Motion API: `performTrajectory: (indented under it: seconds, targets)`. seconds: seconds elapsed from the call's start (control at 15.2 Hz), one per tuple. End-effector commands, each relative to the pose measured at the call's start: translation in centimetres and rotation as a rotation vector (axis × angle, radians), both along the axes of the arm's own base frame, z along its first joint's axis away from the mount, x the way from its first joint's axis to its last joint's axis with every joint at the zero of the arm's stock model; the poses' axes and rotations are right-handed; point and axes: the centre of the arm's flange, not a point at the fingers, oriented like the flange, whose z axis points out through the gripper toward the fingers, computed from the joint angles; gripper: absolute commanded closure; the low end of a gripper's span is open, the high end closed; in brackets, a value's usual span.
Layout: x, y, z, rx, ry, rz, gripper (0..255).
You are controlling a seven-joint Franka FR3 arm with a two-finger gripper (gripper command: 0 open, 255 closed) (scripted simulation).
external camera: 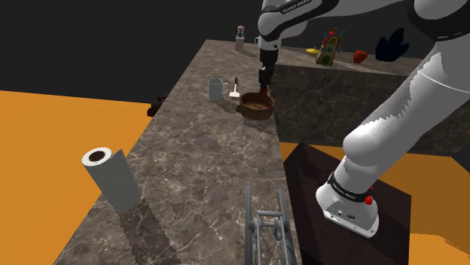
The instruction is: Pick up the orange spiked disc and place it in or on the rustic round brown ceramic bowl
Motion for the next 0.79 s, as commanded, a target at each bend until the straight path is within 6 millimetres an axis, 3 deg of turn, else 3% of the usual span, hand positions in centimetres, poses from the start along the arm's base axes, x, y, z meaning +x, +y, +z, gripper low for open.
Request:
performTrajectory:
  seconds: [0.0, 0.73]
  targets:
    - [-0.1, -2.8, 0.4, 0.000, 0.000, 0.001, 255]
    - [-0.1, -2.8, -5.4, 0.000, 0.000, 0.001, 255]
